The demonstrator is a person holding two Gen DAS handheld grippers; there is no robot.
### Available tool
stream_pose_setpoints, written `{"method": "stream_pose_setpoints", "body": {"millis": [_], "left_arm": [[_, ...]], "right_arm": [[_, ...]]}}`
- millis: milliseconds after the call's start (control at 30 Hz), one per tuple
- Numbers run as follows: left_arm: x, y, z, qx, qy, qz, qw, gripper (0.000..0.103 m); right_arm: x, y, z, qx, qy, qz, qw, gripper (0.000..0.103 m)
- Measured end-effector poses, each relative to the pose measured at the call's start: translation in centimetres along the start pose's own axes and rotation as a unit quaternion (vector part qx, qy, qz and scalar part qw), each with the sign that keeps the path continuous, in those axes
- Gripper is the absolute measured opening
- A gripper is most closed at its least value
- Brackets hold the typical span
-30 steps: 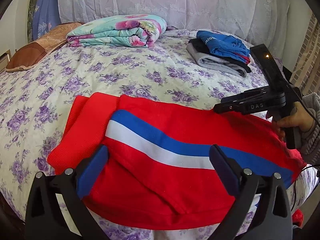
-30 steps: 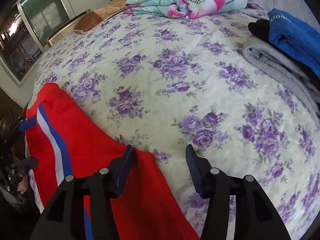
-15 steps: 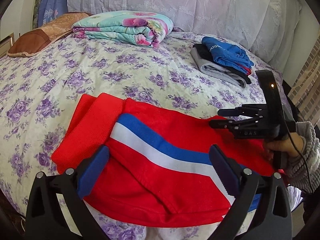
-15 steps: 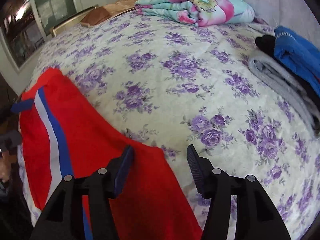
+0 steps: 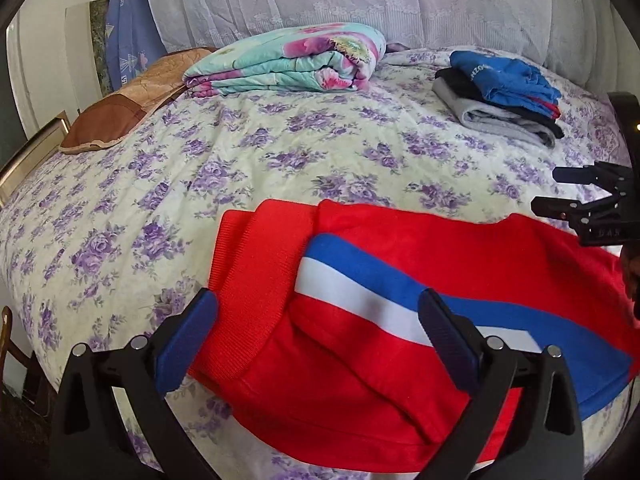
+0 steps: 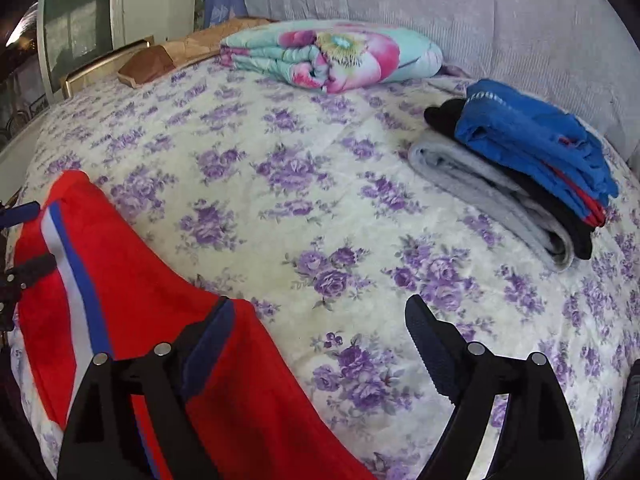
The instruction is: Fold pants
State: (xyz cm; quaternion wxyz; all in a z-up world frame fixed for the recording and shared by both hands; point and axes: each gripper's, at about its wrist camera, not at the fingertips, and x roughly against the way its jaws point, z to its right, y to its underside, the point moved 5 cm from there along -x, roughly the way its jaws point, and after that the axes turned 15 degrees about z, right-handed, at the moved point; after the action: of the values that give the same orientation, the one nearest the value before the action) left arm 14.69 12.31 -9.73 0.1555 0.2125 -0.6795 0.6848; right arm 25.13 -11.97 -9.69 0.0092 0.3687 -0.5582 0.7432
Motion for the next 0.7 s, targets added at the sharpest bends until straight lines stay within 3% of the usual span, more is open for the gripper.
{"method": "stream_pose_setpoints", "body": {"millis": [100,167,200,267,367,500,633,700], "left_arm": [[-0.2,-0.7,0.0,0.018,0.027,0.002,0.9995,0.098],[-2.4,-0.3,-0.2,-0.007,0.001,-0.017,0.9998,0.098],[-3.5,0.3,-0.7,-0.005,-0.024,-0.038,0.9990,0.098],[-3.6,0.5,-1.3,0.021,-0.023,-0.047,0.9984,0.098],[-1.3,-0.6,-1.9,0.048,-0.003,-0.014,0.9987,0.098],[2.1,-2.0,-1.6,0.097,0.046,0.023,0.9939,0.098],[5.0,-2.2,1.3,0.073,0.087,0.046,0.9924,0.098],[5.8,-1.6,3.1,0.051,0.099,0.048,0.9926,0.098]], "right_arm": [[-0.5,1.1,0.2,0.026,0.022,-0.028,0.999,0.097],[-2.2,2.9,0.7,0.033,0.031,-0.071,0.996,0.097],[-2.2,3.1,1.1,0.009,0.024,-0.066,0.997,0.097],[0.0,2.3,2.2,-0.026,0.045,-0.031,0.998,0.098],[5.9,0.8,3.7,-0.053,0.072,0.048,0.995,0.099],[13.3,1.6,6.1,-0.128,0.089,0.109,0.982,0.099],[19.5,5.1,8.5,-0.227,0.095,0.150,0.958,0.099],[22.3,7.7,9.2,-0.256,0.122,0.158,0.946,0.099]]}}
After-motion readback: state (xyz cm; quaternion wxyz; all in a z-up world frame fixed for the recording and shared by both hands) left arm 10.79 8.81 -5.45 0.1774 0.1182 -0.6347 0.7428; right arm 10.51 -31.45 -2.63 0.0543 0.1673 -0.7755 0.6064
